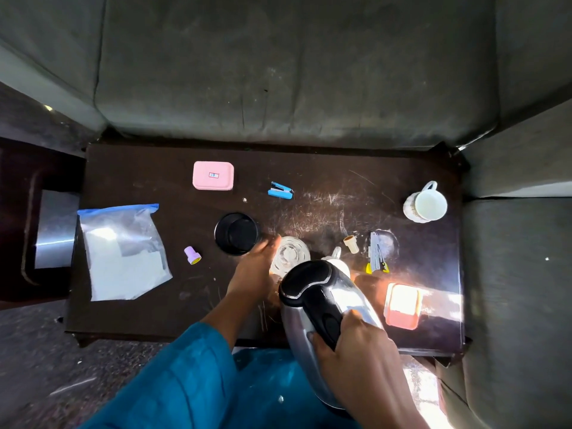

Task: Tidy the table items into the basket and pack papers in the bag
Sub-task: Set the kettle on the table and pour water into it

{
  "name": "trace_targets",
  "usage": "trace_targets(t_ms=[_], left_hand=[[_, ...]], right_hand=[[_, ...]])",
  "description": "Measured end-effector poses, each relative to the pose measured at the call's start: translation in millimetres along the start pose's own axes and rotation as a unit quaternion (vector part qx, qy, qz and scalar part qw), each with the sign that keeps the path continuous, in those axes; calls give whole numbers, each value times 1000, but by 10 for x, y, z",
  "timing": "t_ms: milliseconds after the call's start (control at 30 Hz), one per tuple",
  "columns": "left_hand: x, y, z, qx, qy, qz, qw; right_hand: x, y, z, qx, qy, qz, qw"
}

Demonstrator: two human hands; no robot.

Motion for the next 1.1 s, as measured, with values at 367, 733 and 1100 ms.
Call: trace_targets(t_ms=[367, 733, 1100], left_hand=[[-13, -30, 23, 6, 4, 10, 1000], [-59, 4, 93, 2, 0, -2, 1000], [-74, 26, 141, 9, -5, -12, 1000]], right_hand=[[22, -15, -50, -30, 22, 2, 999], [23, -42, -46, -23, 44, 1, 999], [43, -10, -110, -27, 88, 9, 996]])
Point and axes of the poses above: each hand's wrist, its own x-axis towards the middle knuckle, its own y-axis out of the back of the hand, z = x × y, the point moved 6 cm from there along x, towards the middle knuckle, and after that the axes turned 8 degrees about x, right-handed, at the moved point
